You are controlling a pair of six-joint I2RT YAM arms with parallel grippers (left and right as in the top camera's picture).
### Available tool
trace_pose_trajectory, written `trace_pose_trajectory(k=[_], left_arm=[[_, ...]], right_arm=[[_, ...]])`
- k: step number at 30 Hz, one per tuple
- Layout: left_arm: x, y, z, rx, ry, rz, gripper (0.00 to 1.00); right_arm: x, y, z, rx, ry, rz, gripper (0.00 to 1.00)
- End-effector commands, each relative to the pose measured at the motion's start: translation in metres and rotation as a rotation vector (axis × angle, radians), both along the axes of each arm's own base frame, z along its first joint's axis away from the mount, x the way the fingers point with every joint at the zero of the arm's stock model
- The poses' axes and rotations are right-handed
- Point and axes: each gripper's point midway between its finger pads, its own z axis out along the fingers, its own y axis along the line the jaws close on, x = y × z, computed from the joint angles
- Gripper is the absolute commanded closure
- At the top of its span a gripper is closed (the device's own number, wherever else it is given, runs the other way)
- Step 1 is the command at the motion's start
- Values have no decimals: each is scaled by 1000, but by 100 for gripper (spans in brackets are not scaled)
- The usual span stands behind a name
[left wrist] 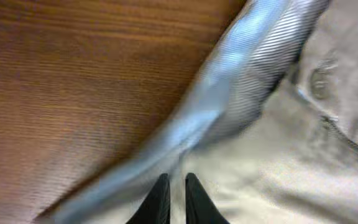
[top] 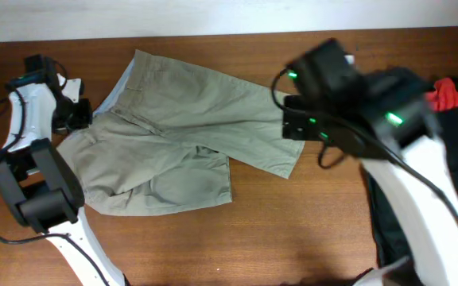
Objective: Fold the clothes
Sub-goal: 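Drag the khaki shorts left onto the open table with the right gripper, then smooth the shorts flat with the right gripper, pulling the leg hem right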
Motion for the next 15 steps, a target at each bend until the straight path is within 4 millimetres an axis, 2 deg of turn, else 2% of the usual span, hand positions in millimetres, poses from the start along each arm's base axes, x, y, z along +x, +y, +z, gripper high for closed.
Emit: trace_pose_trajectory(k=[1, 4, 5, 8, 9, 11, 12, 15], left_arm=[[14, -5, 85, -5, -196, -12, 85], [16, -22, 128, -51, -307, -46, 65], [14, -23, 145, -40, -343, -50, 53], [12, -24, 155, -34, -361, -51, 47], [11, -25, 155, -38, -356, -53, 47], [12, -29, 155, -54, -362, -62, 47], [12, -30, 155, -54, -360, -64, 46], [12, -30, 155, -54, -360, -63, 45]], right_arm=[[19, 34, -66, -14, 226, 77, 20], [18, 83, -134, 71, 495, 263, 21], [14, 99, -164, 102, 602, 319, 23], [2, 124, -209, 112, 751, 399, 22], [-5, 131, -219, 98, 785, 413, 22], [-20, 144, -226, 70, 811, 461, 19], [-30, 147, -227, 49, 824, 479, 20], [-65, 141, -216, -72, 852, 542, 20]])
